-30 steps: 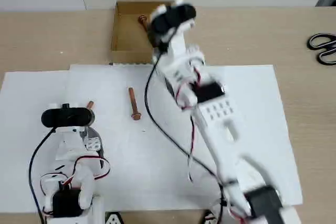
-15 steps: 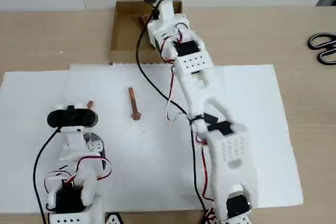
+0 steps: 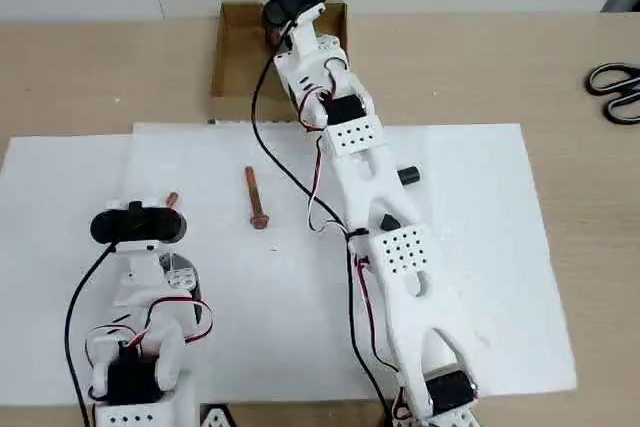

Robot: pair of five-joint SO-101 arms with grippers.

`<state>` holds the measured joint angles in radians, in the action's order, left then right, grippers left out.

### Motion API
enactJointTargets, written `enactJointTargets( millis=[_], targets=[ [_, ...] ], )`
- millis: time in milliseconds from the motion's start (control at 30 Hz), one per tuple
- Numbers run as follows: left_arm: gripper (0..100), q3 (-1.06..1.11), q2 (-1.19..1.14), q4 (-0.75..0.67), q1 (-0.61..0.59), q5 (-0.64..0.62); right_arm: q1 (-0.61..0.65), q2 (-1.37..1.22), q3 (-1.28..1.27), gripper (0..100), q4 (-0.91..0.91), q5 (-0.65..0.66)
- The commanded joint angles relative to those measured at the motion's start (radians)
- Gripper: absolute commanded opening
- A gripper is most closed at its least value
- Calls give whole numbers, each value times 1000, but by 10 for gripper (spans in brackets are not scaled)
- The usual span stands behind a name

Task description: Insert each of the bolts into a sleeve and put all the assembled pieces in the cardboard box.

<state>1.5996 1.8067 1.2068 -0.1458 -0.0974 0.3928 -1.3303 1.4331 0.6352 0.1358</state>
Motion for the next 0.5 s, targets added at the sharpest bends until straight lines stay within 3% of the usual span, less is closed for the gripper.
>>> enactJointTargets(
  millis=[0,67,467],
  targets=[
    [6,-4,11,-23,-3,3,18,25,121,197,108,12],
    [6,-4,11,-23,-3,3,19,25,160,246,160,11],
    [6,-4,11,-23,-3,3,30,108,250,191,427,6]
  ],
)
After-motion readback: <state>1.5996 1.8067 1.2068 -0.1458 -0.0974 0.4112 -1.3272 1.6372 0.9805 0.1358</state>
